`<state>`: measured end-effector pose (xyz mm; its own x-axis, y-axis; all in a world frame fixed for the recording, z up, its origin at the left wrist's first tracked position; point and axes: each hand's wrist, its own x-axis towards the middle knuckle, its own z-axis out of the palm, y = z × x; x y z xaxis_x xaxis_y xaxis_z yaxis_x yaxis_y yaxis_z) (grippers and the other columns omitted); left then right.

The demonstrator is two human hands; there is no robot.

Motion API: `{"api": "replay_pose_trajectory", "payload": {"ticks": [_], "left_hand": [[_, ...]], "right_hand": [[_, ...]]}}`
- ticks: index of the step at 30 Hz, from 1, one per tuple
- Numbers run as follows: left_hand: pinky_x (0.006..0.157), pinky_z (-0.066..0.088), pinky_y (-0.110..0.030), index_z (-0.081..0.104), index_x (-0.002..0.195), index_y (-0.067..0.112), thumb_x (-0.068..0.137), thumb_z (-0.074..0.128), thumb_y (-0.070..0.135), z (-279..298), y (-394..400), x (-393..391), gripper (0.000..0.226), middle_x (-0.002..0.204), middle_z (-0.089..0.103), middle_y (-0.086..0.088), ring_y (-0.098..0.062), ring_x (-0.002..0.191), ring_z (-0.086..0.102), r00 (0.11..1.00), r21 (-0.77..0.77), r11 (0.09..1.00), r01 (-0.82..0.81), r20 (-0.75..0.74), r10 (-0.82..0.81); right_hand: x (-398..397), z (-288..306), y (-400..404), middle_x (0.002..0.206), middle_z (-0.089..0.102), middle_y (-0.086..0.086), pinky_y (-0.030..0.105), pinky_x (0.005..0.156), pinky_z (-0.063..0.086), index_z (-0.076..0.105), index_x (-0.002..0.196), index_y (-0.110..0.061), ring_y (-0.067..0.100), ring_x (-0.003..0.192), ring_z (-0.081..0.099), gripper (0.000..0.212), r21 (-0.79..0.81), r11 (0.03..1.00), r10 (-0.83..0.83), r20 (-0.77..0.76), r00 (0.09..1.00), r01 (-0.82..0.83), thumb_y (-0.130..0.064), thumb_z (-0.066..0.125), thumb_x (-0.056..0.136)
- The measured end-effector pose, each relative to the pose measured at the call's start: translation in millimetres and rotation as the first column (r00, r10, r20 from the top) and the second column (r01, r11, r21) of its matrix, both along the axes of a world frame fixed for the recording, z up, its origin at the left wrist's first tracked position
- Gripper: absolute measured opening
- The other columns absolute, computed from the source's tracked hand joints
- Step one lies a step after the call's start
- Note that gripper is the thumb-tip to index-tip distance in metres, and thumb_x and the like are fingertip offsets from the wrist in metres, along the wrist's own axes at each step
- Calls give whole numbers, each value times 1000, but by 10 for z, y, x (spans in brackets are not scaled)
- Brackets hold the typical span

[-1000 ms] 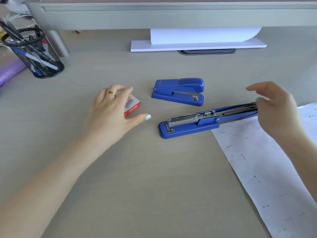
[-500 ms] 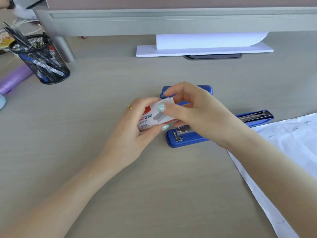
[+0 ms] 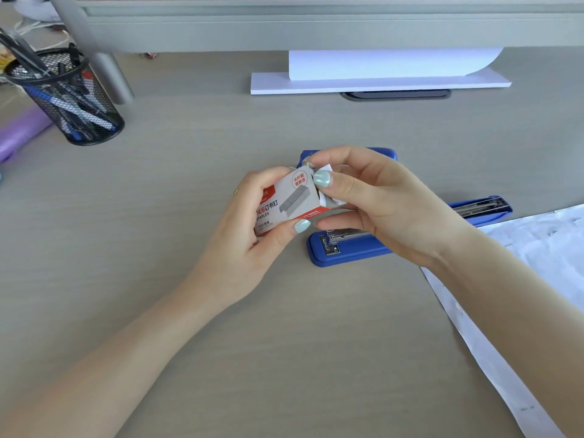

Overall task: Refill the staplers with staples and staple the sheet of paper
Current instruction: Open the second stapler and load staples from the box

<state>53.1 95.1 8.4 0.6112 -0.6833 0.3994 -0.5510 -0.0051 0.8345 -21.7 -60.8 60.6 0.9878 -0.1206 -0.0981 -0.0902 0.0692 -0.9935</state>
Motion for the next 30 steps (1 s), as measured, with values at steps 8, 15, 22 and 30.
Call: {"api": "replay_pose_trajectory", "payload": {"ticks": [8, 15, 22, 30], "left_hand": [[85, 39, -18, 38, 113, 41, 84, 51, 32, -32, -2, 13, 33, 109, 47, 22, -4, 100, 50, 1000, -46, 999, -9, 6, 9], [88, 37, -11, 37, 115, 37, 84, 54, 26, -38, -12, 17, 36, 116, 45, 15, -5, 108, 47, 990, 16, 992, -122, 74, 121], [80, 35, -2, 37, 115, 29, 84, 54, 21, -26, -11, 25, 36, 112, 45, 18, 2, 103, 46, 976, 32, 976, -214, 41, 213], [83, 38, -13, 40, 118, 30, 84, 55, 20, -32, -7, 26, 39, 110, 40, 25, -13, 107, 46, 959, 100, 961, -257, 151, 241]], "right_hand": [[-43, 71, 5, 95, 67, -4, 32, 71, 60, 64, 82, -20, 23, 84, 67, 26, -288, 943, -92, 250, 964, 164, -1, 48, 91], [-44, -35, 77, 96, 62, -18, 7, 67, 44, 68, 77, -26, -2, 79, 61, 26, -505, 808, -187, 268, 945, 303, -4, 54, 82], [-64, -133, 127, 88, 58, -12, 6, 66, 45, 61, 71, -14, -6, 83, 57, 14, -440, 845, -181, 296, 938, 302, -7, 61, 83], [-13, -212, 95, 94, 56, -19, 4, 73, 44, 69, 82, -30, -8, 88, 57, 26, -483, 824, -190, 257, 948, 296, -7, 59, 86]]}}
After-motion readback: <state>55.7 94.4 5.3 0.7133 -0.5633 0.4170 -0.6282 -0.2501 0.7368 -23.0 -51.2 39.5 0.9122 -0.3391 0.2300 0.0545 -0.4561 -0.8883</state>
